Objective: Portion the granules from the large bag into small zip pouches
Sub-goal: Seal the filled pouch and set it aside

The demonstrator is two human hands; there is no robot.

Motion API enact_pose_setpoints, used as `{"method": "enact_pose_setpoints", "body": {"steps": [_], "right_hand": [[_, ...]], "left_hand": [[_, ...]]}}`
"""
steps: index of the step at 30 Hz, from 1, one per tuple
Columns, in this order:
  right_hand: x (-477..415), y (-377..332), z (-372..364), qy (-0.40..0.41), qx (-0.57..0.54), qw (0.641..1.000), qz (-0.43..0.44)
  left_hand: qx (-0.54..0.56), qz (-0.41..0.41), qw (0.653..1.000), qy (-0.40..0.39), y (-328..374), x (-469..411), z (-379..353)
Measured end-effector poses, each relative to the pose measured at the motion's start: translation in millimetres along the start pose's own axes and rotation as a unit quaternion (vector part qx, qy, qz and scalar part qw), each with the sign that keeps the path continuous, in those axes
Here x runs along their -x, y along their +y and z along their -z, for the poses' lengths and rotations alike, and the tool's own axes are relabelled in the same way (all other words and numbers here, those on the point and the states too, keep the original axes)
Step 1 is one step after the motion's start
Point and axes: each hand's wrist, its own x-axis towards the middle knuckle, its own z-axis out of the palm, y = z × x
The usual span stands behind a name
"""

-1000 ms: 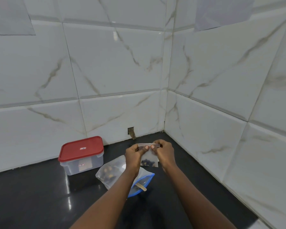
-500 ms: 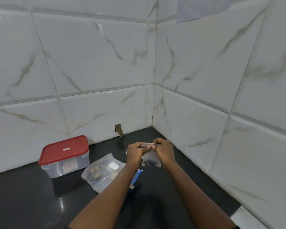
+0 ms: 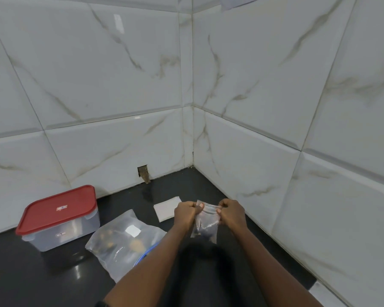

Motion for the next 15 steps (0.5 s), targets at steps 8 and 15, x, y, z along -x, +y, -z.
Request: {"method": "enact_pose_setpoints", "body": {"steps": [8,15], "right_hand": [[-38,32,-11,0.002,0.049,0.996,-0.075],[-68,50,-22,-0.010,0.085,0.989,-0.118]], "left_hand": [[-0.044,0.026,0.998,0.036,-9,-32,-32],[-0.183,0.016,0.983,-0.017,-19,-63,-44]]}}
